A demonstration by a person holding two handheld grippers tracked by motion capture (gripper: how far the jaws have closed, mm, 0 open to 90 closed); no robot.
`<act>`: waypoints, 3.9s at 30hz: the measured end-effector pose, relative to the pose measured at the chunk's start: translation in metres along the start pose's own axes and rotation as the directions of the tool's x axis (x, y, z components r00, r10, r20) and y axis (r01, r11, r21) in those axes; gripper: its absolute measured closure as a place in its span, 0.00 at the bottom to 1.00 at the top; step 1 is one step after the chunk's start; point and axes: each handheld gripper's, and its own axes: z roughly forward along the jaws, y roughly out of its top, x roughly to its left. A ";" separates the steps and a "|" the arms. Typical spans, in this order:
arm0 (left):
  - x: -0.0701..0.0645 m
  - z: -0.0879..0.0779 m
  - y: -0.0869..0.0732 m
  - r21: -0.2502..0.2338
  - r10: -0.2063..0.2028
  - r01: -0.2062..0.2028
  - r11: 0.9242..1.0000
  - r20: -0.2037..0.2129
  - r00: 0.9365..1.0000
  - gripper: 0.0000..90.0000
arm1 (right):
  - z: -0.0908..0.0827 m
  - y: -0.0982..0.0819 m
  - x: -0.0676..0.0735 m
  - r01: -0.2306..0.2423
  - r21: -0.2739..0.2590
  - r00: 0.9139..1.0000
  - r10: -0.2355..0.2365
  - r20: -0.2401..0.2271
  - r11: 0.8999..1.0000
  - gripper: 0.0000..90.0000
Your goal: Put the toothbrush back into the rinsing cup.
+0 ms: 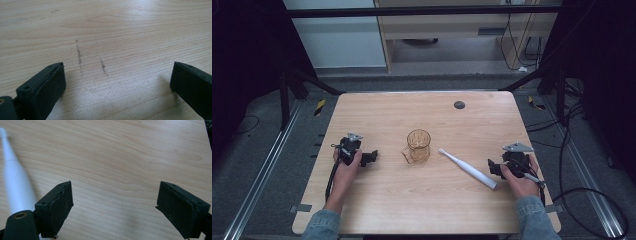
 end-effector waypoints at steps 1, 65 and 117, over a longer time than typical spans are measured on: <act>0.000 0.000 0.000 0.000 -0.002 0.002 1.000 -0.002 1.000 0.00 | -0.003 0.003 0.003 0.013 0.007 1.000 -0.013 -0.003 1.000 0.14; -0.005 0.007 0.007 -0.001 -0.005 0.005 1.000 -0.002 1.000 0.00 | 0.025 0.085 0.095 0.415 0.256 0.888 -0.328 -0.320 0.873 0.42; -0.005 0.007 0.007 -0.002 -0.004 0.004 1.000 -0.001 1.000 0.00 | 0.057 0.071 0.093 0.490 0.425 0.862 -0.349 -0.368 0.761 0.64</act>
